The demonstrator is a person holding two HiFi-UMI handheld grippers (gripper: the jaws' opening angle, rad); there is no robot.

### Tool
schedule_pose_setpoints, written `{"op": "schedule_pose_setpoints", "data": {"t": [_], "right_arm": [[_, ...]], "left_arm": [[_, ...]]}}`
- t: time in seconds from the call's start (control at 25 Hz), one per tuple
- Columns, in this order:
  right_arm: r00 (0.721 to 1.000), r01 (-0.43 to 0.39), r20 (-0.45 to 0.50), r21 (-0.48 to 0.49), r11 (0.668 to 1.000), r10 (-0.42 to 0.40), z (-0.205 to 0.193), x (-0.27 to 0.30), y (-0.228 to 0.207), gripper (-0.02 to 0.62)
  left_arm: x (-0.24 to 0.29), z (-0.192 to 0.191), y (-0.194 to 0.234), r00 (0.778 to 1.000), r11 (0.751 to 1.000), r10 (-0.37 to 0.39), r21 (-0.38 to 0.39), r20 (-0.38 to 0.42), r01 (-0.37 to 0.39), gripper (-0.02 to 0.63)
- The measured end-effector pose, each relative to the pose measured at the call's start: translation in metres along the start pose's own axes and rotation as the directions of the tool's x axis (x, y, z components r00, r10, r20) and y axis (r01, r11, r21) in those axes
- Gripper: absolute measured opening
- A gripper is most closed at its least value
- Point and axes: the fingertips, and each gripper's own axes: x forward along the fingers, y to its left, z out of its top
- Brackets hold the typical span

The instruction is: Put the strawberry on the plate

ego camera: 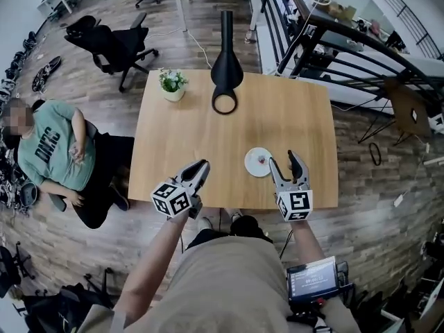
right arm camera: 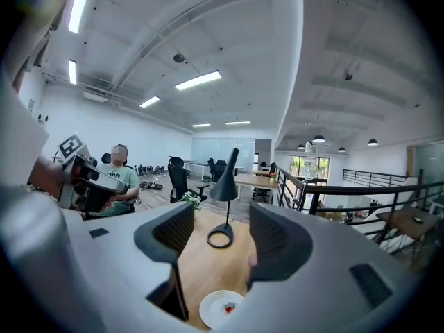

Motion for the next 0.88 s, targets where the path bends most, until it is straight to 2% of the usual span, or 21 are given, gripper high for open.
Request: {"op": "schedule_pose_setpoints", "data": {"t": [0.2, 0.36, 0.4, 0.44, 0.52, 0.64, 0.76, 0.88], "right_arm": [[0.997, 0.069, 0.032, 0.016, 0.997, -0.070, 0.035, -0.056, 0.019, 0.261], [0.991, 0.121, 0.052, 0.028, 0.992, -0.122, 0.050, -0.095, 0.030, 0.259], [0.989, 0.132, 0.057, 0.029, 0.991, -0.134, 0.051, -0.104, 0.033, 0.247], [0.988, 0.142, 0.061, 0.028, 0.990, -0.143, 0.051, -0.112, 0.036, 0.209], [0.986, 0.154, 0.061, 0.025, 0.988, -0.155, 0.045, -0.125, 0.040, 0.206], [0.986, 0.154, 0.055, 0.047, 0.987, -0.157, 0.034, -0.127, 0.043, 0.206], [0.989, 0.124, 0.071, 0.072, 0.990, -0.129, 0.038, -0.115, 0.041, 0.206], [0.992, 0.091, 0.076, 0.074, 0.993, -0.097, 0.038, -0.117, 0.036, 0.206]], "left_arm": [[-0.036, 0.017, -0.013, 0.998, 0.998, -0.051, 0.032, 0.047, 0.049, 0.031], [-0.051, 0.013, -0.022, 0.995, 0.995, -0.088, 0.041, 0.048, 0.086, 0.031], [-0.055, 0.010, -0.025, 0.995, 0.995, -0.095, 0.044, 0.043, 0.093, 0.031], [-0.059, 0.007, -0.028, 0.994, 0.994, -0.100, 0.047, 0.037, 0.098, 0.031], [-0.069, 0.002, -0.035, 0.994, 0.993, -0.106, 0.055, 0.028, 0.104, 0.031], [-0.084, 0.004, -0.038, 0.995, 0.994, -0.093, 0.066, 0.032, 0.091, 0.031], [-0.089, 0.014, -0.035, 0.997, 0.996, -0.052, 0.082, 0.053, 0.048, 0.031], [-0.085, 0.006, -0.039, 0.998, 0.997, -0.011, 0.080, 0.056, 0.007, 0.031]]}}
